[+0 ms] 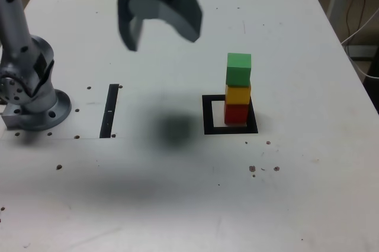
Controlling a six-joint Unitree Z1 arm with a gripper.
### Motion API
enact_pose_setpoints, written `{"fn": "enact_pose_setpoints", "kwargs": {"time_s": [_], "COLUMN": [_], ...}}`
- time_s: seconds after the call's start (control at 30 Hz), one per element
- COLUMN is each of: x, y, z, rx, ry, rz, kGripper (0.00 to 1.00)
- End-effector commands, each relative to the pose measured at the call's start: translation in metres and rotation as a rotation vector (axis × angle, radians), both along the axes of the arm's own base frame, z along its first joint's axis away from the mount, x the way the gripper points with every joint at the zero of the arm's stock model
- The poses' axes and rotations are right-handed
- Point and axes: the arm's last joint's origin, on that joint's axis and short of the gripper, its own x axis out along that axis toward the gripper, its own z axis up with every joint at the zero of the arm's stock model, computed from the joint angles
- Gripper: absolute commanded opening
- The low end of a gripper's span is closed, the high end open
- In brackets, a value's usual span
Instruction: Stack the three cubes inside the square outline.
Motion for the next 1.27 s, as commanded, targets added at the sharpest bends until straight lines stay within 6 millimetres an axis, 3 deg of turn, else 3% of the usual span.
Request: {"fn": "enact_pose_setpoints", "kwargs": {"time_s": [0.0,0.27,0.6,1.23], "x": [-0.012,-0.048,-0.065,-0.081], "y": [0.001,0.002,0.002,0.003], "z": [-0.010,-0.058,-0.101,-0.114], "rx": [-0.006,-0.038,-0.068,-0.091], "ry": [0.015,0.064,0.098,0.128], "rz": [0.004,0.034,0.057,0.061], "kGripper": [1.00,1.00,1.00,1.00]}}
